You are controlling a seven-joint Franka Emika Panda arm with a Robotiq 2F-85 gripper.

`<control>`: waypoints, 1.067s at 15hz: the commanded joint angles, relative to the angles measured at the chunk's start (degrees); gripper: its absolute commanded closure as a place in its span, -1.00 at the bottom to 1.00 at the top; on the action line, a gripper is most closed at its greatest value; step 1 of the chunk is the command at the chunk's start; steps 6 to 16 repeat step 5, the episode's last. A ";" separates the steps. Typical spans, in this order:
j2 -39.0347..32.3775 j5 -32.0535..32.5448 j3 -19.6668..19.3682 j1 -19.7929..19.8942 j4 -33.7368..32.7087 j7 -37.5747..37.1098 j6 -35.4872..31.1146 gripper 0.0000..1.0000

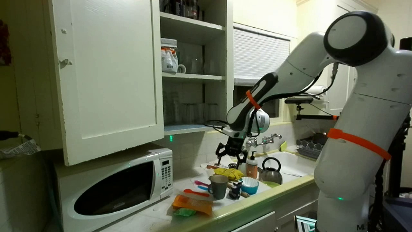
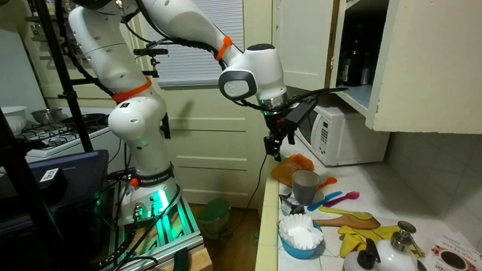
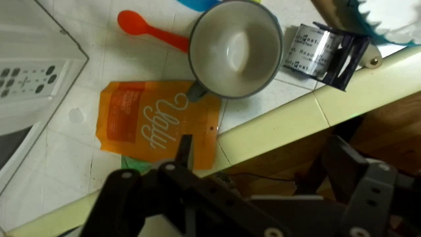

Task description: Place the grey mug upright.

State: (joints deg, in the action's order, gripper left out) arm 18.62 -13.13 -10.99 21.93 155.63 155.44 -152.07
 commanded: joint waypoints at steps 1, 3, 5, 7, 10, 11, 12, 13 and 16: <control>10.37 10.23 -12.80 -10.85 1.67 2.48 7.24 -1.00; 15.90 15.74 -18.53 -15.13 2.32 2.44 10.28 -1.00; 11.70 12.23 -14.36 -12.20 1.72 -0.27 7.25 -1.00; 11.70 12.23 -14.36 -12.20 1.72 -0.27 7.25 -1.00; 11.70 12.23 -14.36 -12.20 1.72 -0.27 7.25 -1.00; 11.70 12.23 -14.36 -12.20 1.72 -0.27 7.25 -1.00; 11.70 12.23 -14.36 -12.20 1.72 -0.27 7.25 -1.00; 11.70 12.23 -14.36 -12.20 1.72 -0.27 7.25 -1.00; 11.70 12.23 -14.36 -12.20 1.72 -0.27 7.25 -1.00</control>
